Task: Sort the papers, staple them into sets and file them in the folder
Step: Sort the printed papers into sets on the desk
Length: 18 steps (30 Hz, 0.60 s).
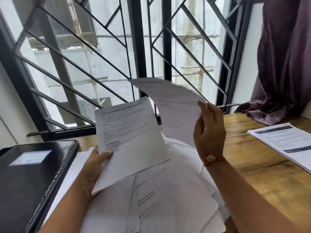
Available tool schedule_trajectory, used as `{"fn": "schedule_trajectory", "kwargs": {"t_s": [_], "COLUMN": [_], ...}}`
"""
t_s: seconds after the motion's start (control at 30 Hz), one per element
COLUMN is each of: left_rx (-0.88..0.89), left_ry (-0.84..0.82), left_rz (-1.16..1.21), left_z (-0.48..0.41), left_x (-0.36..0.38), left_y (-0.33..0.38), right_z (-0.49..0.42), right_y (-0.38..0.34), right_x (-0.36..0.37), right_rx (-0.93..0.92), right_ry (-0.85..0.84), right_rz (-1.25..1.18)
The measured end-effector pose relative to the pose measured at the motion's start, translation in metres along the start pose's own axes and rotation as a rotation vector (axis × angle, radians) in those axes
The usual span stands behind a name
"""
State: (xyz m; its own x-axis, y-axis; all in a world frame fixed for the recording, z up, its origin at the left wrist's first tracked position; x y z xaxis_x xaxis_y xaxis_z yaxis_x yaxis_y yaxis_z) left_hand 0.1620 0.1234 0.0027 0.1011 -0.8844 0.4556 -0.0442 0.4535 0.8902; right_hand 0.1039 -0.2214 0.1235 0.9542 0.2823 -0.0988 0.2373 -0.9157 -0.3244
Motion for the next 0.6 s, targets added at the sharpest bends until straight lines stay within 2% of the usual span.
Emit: {"fn": "schedule_trajectory", "kwargs": {"t_s": [0.13, 0.27, 0.33, 0.47, 0.6], "left_rx": [0.002, 0.01, 0.007, -0.004, -0.002], "left_ry": [-0.017, 0.008, 0.017, 0.013, -0.001], "left_rz": [0.044, 0.119, 0.159, 0.192, 0.15], "left_z": [-0.002, -0.001, 0.0, 0.002, 0.004], "left_x": [-0.001, -0.005, -0.004, -0.002, 0.001], "left_y": [0.0, 0.002, 0.003, 0.004, 0.005], "right_z": [-0.006, -0.006, -0.003, 0.015, 0.033], "right_y": [-0.003, 0.011, 0.021, 0.037, 0.036], "right_x": [-0.004, 0.007, 0.017, 0.043, 0.056], "right_rx": [-0.021, 0.096, 0.186, 0.471, 0.669], "right_ry": [-0.005, -0.102, -0.199, -0.501, -0.668], "right_rz": [0.051, 0.005, -0.032, -0.2, -0.435]}}
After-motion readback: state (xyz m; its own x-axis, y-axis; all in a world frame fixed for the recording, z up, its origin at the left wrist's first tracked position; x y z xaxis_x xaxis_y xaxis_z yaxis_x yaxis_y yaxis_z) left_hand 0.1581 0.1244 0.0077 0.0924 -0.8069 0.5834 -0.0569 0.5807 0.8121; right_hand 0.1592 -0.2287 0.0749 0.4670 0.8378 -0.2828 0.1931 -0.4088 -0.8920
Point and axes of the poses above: each hand's wrist, its own z-axis away from the middle knuckle, its own x-axis out of the palm, y = z × x, the point moved 7 cm from there along -z, towards the middle knuckle, and after that the axes turned 11 degrees about z, right-handed, at the moved point
